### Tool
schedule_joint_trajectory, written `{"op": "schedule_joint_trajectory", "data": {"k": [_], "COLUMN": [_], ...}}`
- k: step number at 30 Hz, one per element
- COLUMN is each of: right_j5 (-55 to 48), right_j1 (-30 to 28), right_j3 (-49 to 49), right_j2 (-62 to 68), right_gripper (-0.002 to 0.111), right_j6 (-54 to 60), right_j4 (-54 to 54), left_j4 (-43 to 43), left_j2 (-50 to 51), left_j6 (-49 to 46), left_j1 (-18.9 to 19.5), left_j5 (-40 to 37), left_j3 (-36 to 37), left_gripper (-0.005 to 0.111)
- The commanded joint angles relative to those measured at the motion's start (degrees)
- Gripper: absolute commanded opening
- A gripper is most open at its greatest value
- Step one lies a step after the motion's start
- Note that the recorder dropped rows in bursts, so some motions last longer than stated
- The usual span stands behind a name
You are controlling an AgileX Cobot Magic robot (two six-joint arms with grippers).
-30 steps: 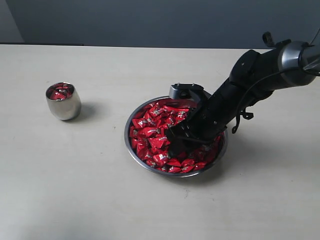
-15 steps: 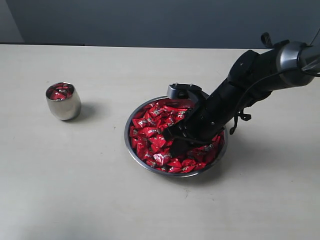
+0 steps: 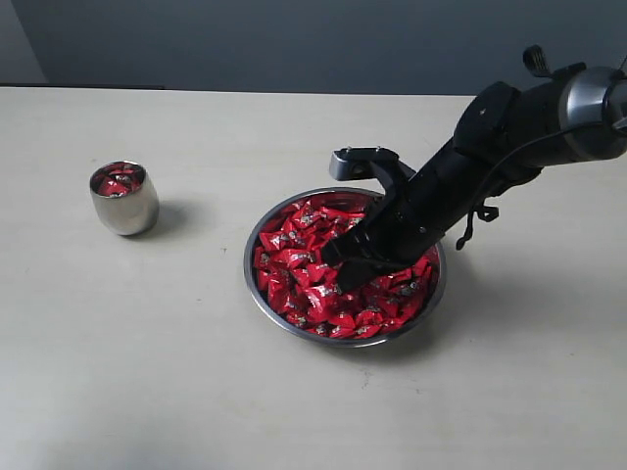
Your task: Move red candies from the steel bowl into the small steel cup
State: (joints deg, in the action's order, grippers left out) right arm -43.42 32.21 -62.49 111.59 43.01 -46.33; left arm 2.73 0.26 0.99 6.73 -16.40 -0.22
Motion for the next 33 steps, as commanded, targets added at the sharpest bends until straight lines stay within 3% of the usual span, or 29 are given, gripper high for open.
{"op": "schedule_joint_trajectory", "data": {"k": [1,19,27,33], "right_j5": [0.6,3.3,3.4,3.4], "right_j1": [-0.2,-0.2,-0.2,-0.2], "right_j3": [-0.1,-0.1,-0.1,-0.1], "right_j2": [-0.6,0.1,0.1,0.1], "right_gripper": [-0.001,-0.001,0.029,0.030], "right_j6": [0.5,-0.1,-0.1,-0.1], "right_j4": [1.5,1.0,0.8,0.8], "left_j4": [-0.1,-0.1,-0.1,-0.1], "left_j2": [-0.3,-0.3,-0.3,-0.3], "left_j6": [0.1,0.1,0.1,0.1], "left_j1": [0.0,0.0,0.0,0.0], "left_j5": [0.1,0.1,0.1,0.1], "left_j3": [0.2,0.2,0.2,0.2], "left_gripper": [0.000,0.000,0.000,0.000]}}
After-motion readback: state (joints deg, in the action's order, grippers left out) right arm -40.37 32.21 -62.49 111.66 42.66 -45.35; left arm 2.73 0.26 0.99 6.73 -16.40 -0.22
